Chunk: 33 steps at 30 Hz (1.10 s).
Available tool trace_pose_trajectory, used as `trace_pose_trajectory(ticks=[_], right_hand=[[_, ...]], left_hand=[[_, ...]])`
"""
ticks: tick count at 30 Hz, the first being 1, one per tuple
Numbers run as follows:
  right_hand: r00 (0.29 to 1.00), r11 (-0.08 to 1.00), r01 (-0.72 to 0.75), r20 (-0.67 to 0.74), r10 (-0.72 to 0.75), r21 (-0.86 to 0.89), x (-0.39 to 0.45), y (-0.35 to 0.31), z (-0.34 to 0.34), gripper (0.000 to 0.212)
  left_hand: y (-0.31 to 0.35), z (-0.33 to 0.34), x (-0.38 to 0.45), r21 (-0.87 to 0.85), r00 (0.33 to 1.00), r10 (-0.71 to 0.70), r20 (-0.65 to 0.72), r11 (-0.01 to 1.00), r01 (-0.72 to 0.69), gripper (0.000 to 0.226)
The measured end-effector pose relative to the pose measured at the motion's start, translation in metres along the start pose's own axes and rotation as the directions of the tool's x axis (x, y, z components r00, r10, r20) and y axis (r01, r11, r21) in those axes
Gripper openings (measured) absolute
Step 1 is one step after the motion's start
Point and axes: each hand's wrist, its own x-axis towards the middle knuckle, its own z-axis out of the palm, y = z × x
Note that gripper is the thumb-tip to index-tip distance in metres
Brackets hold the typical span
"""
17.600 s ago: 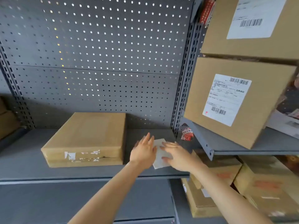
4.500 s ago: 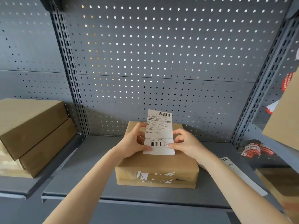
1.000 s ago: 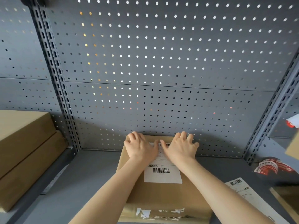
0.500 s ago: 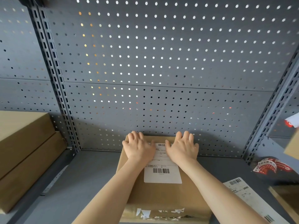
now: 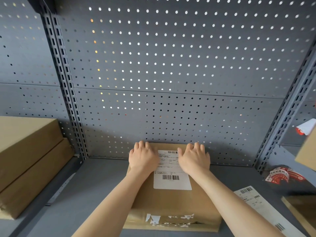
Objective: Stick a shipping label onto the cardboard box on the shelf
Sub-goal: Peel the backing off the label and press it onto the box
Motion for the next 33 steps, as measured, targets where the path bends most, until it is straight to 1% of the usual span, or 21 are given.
trace_pose_trajectory(ticks=[2, 5, 10, 12, 15, 18, 23, 26, 29, 31, 33], right_hand=[[1.0, 1.0, -0.003, 0.005, 0.003, -0.017, -0.006, -0.005, 0.002, 0.063], [1.0, 0.999, -0.011, -0.005, 0.011, -0.051, -0.012, -0.01, 0.005, 0.068], [0.999, 0.996, -0.034, -0.024, 0.032, -0.082, -0.015, -0.012, 0.012, 0.078], [0.999, 0.996, -0.04, -0.027, 0.038, -0.083, -0.015, -0.013, 0.013, 0.08], [0.999, 0.997, -0.025, -0.024, 0.023, -0.078, -0.016, -0.011, 0.012, 0.078], [1.0, 0.998, 0.005, 0.004, -0.005, -0.069, -0.016, -0.007, 0.01, 0.07], [0.999, 0.999, 0.048, 0.016, -0.047, -0.019, -0.019, 0.005, 0.004, 0.048], [0.997, 0.997, 0.077, 0.025, -0.077, -0.002, -0.019, 0.013, 0.003, 0.041], [0.994, 0.996, 0.091, 0.052, -0.092, 0.022, -0.02, 0.018, 0.001, 0.041], [0.995, 0.996, 0.084, 0.043, -0.085, 0.037, -0.022, 0.018, 0.0, 0.04], [0.998, 0.997, 0.056, 0.038, -0.058, 0.045, -0.025, 0.014, -0.001, 0.046]], left_hand=[[0.005, 0.003, -0.005, 0.013, 1.0, -0.011, 0.007, 1.0, 0.011, 0.051], [0.01, 0.01, -0.011, 0.082, 1.0, -0.018, 0.006, 0.996, 0.018, 0.069], [0.014, 0.017, -0.015, 0.149, 0.998, -0.05, 0.029, 0.988, 0.045, 0.088], [0.015, 0.017, -0.016, 0.167, 0.998, -0.058, 0.038, 0.985, 0.051, 0.091], [0.015, 0.017, -0.016, 0.185, 0.997, -0.055, 0.047, 0.982, 0.045, 0.09], [0.012, 0.015, -0.015, 0.181, 0.997, -0.032, 0.072, 0.983, 0.019, 0.084], [0.0, 0.008, -0.015, 0.094, 0.994, 0.044, 0.101, 0.994, -0.054, 0.063], [-0.009, 0.007, -0.014, 0.053, 0.991, 0.081, 0.107, 0.995, -0.087, 0.055], [-0.014, 0.004, -0.014, 0.018, 0.987, 0.103, 0.126, 0.994, -0.106, 0.048], [-0.016, 0.003, -0.014, -0.003, 0.987, 0.096, 0.125, 0.995, -0.096, 0.048], [-0.015, 0.003, -0.017, -0.009, 0.992, 0.079, 0.102, 0.997, -0.079, 0.051]])
